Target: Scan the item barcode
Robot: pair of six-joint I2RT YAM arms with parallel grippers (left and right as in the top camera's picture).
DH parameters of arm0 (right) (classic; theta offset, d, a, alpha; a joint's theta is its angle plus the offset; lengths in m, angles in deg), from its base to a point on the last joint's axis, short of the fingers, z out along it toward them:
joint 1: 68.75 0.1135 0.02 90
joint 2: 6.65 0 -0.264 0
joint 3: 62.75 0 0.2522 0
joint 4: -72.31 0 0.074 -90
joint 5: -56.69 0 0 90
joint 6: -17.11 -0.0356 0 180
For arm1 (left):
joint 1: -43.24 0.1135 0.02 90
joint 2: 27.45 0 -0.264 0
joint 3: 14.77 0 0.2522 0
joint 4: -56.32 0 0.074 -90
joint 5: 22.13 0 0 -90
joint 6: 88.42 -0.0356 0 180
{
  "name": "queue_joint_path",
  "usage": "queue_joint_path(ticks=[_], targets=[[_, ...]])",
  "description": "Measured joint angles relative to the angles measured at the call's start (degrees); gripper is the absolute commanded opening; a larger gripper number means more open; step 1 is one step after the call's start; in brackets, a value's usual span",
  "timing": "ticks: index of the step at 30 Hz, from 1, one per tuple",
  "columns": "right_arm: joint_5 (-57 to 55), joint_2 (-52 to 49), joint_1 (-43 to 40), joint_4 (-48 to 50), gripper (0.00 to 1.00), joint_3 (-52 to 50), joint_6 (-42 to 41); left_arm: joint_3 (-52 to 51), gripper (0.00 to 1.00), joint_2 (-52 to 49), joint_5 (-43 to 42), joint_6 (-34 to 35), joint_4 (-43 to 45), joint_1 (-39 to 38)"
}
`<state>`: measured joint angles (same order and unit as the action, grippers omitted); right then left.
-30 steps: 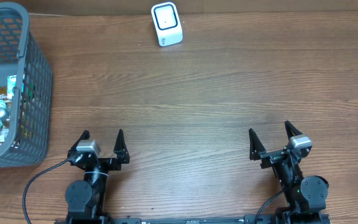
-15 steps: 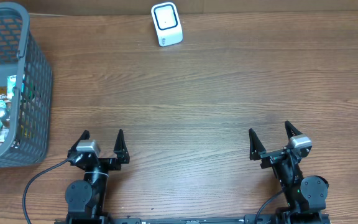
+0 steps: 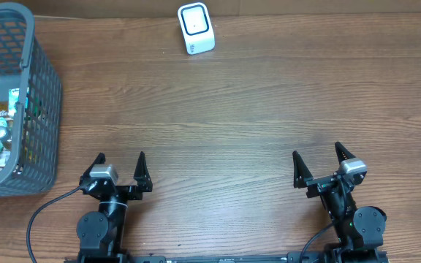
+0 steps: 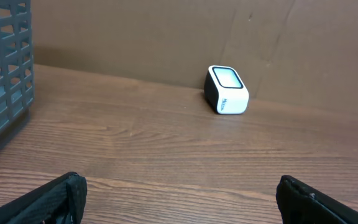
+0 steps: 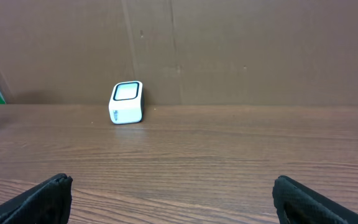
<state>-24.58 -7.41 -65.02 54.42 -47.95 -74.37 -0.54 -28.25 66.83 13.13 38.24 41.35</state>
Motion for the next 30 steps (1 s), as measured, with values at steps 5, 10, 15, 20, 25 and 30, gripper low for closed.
queue_joint_path(ticks=[5, 10, 15, 20, 25, 30], targets=[[0.02, 0.0, 0.0, 0.0, 1.0, 0.0, -0.02, 0.0, 1.0, 0.0, 0.0, 0.0, 0.02, 0.0], [0.0, 0.0, 0.0, 0.0, 1.0, 0.0, -0.02, 0.0, 1.0, 0.02, -0.07, 0.0, 1.75, 0.0], [0.02, 0.0, 0.0, 0.02, 1.0, 0.0, -0.02, 0.0, 1.0, 0.02, -2.32, -0.02, 4.76, 0.0], [0.02, 0.0, 0.0, 0.02, 1.0, 0.0, -0.02, 1.36, 1.0, 0.02, -4.85, -0.17, 4.39, 0.0], [0.02, 0.0, 0.0, 0.0, 1.0, 0.0, 0.0, 19.96, 1.0, -2.56, -6.29, -1.55, -2.43, 0.0], [0.02, 0.0, 0.0, -0.04, 1.0, 0.0, -0.02, 51.74, 1.0, -16.44, -4.87, -4.46, -23.26, 0.0]])
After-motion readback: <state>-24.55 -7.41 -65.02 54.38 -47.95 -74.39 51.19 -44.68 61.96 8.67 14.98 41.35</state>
